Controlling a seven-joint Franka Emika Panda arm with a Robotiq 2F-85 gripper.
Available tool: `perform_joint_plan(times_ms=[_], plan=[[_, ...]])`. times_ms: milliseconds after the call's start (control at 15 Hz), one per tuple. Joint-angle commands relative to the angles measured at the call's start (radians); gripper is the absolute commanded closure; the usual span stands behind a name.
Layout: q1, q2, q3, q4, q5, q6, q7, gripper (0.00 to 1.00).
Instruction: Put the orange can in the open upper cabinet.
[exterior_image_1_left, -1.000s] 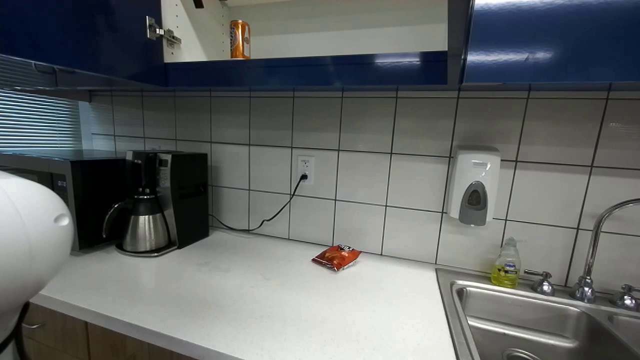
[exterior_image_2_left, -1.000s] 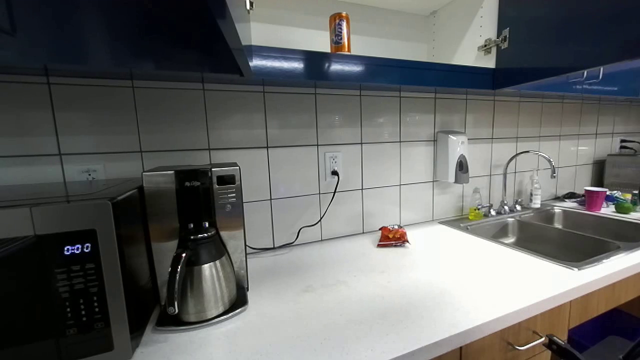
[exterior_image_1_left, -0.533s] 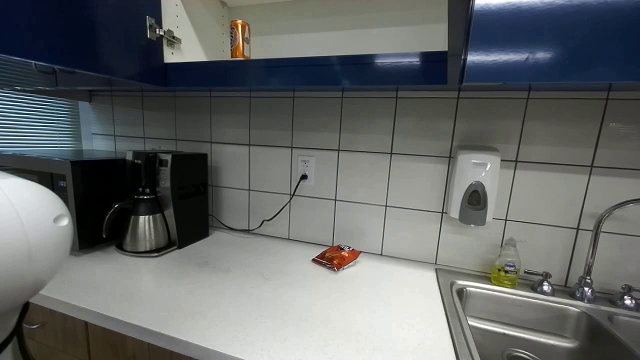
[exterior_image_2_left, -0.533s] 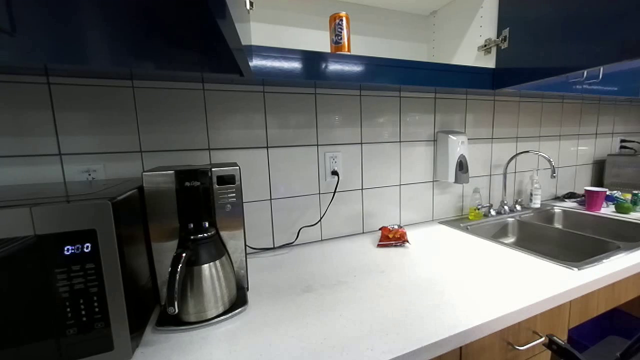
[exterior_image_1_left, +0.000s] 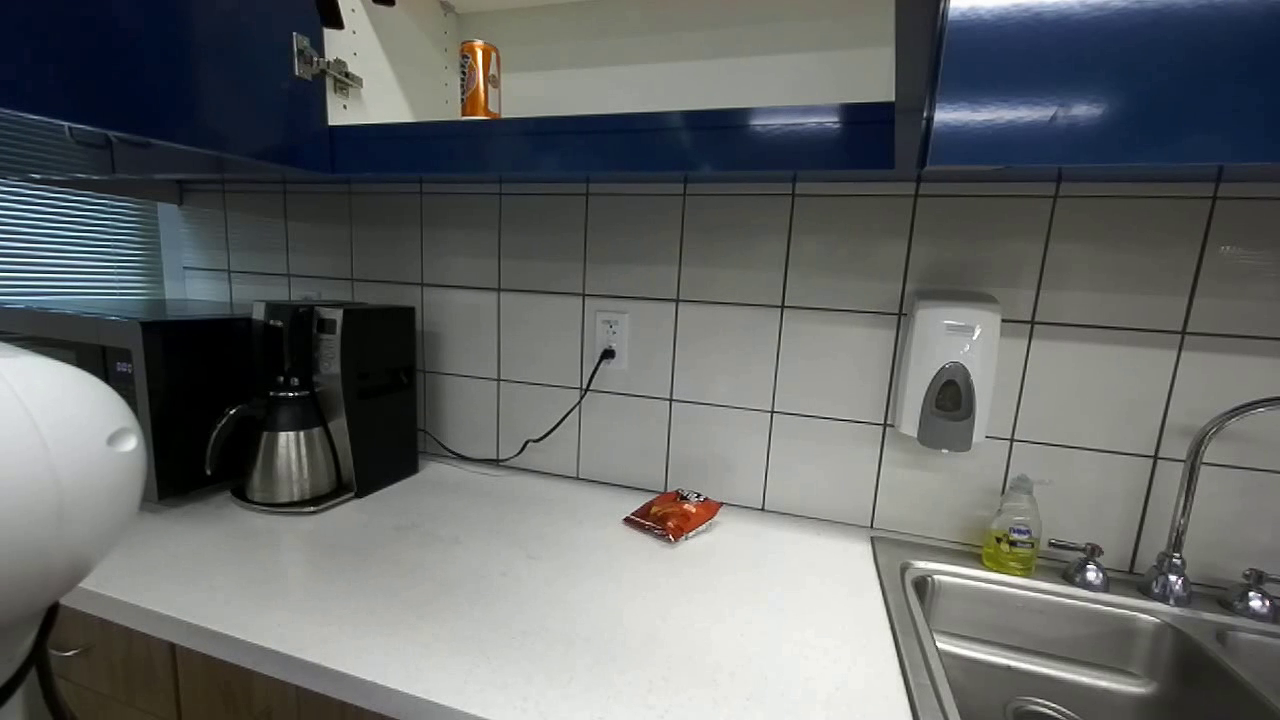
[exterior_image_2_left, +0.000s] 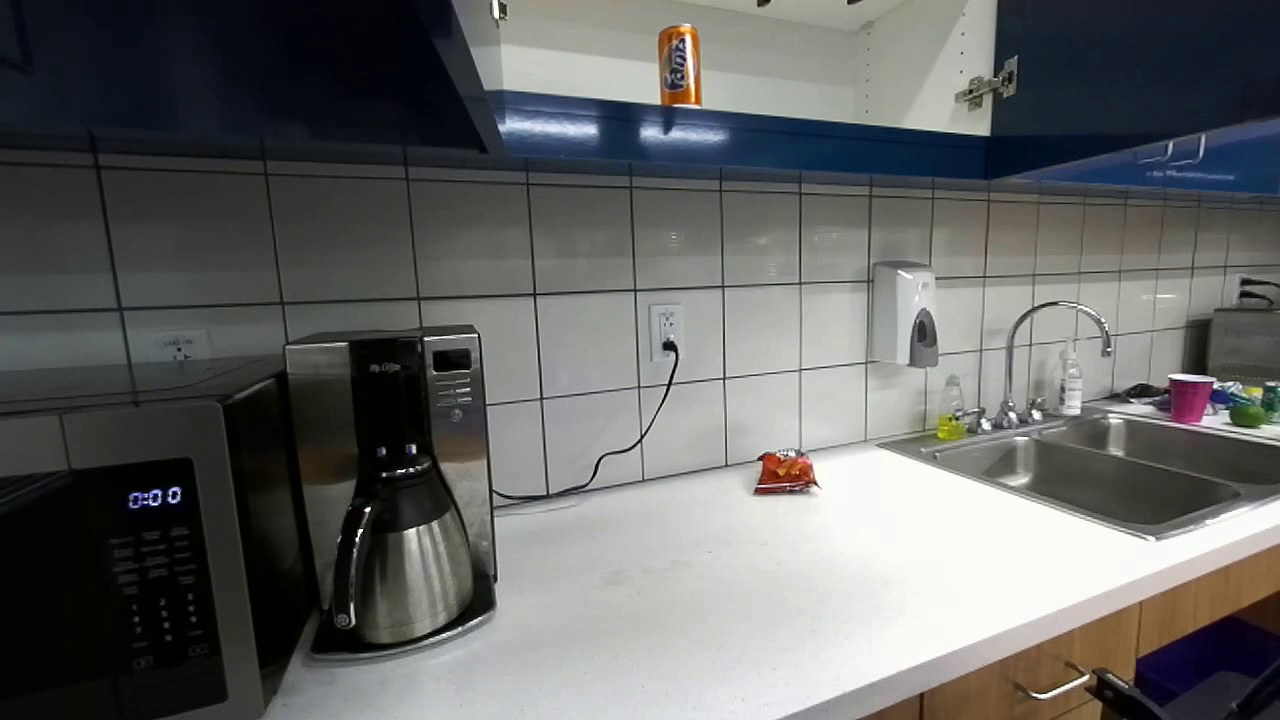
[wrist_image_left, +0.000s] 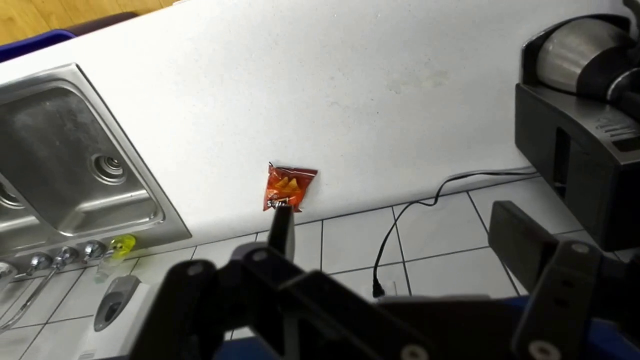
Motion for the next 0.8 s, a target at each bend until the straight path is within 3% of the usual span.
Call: perform_joint_plan(times_ms=[0, 333, 733], plan=[[-0.043, -0.138, 0.016, -0.247, 0.039, 0.095, -0.025, 0.0], [-0.053, -0.215, 0.021, -0.478, 0.044, 0.202, -0.045, 0.0], [-0.07, -0.228, 0.016, -0.662, 0.031, 0.335, -0.073, 0.0]])
